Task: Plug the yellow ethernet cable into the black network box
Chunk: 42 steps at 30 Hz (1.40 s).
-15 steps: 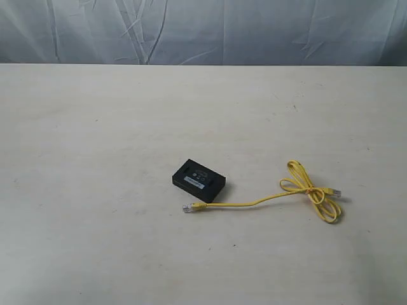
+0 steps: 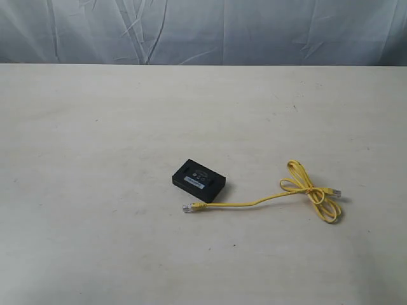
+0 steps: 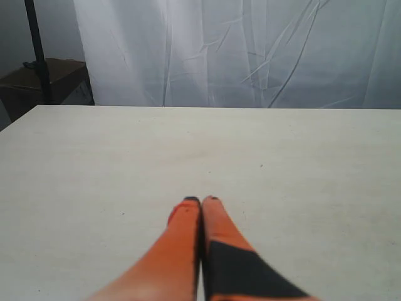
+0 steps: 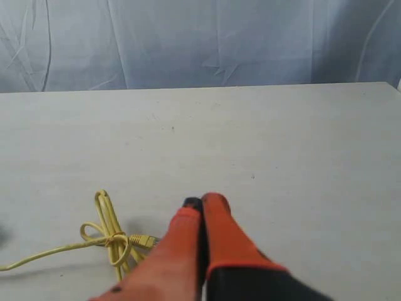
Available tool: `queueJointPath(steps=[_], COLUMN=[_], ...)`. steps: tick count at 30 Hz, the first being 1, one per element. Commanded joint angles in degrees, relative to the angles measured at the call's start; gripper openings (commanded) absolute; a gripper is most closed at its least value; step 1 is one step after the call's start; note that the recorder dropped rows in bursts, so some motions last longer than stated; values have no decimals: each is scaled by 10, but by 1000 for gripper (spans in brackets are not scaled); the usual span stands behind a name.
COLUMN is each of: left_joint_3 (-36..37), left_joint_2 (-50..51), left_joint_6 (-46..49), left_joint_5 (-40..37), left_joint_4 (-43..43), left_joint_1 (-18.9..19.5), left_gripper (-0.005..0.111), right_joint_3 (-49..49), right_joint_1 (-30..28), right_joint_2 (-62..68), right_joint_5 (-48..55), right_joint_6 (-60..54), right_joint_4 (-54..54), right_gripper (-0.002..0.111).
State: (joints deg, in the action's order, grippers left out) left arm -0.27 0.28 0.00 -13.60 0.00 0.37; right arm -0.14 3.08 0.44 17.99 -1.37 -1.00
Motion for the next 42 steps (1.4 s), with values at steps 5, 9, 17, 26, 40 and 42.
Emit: queueJointPath(steps=[5, 9, 17, 26, 40, 42], left_joint_3=[3, 3, 3, 3, 3, 3], left_joint_2=[-3, -3, -3, -3, -3, -3], left_joint_6=[0, 0, 0, 0, 0, 0], left_joint_5=[-1, -1, -1, -1, -1, -1], left_joint_4=[-4, -4, -4, -4, -4, -4], left_joint_1=[-6, -6, -6, -6, -6, -6], left_gripper=[0, 0, 0, 0, 0, 0], right_joint_3=[1, 1, 1, 1, 1, 1], right_joint_1=[-3, -3, -3, -3, -3, -3], right_joint_2=[-4, -4, -4, -4, -4, -4], right_joint_5=[-6, -6, -6, -5, -89, -130], right_joint_6=[-1, -1, -1, -1, -1, -1], right_joint_4=[-6, -6, -6, -6, -6, -6], right_gripper=[-1, -1, -1, -1, -1, -1])
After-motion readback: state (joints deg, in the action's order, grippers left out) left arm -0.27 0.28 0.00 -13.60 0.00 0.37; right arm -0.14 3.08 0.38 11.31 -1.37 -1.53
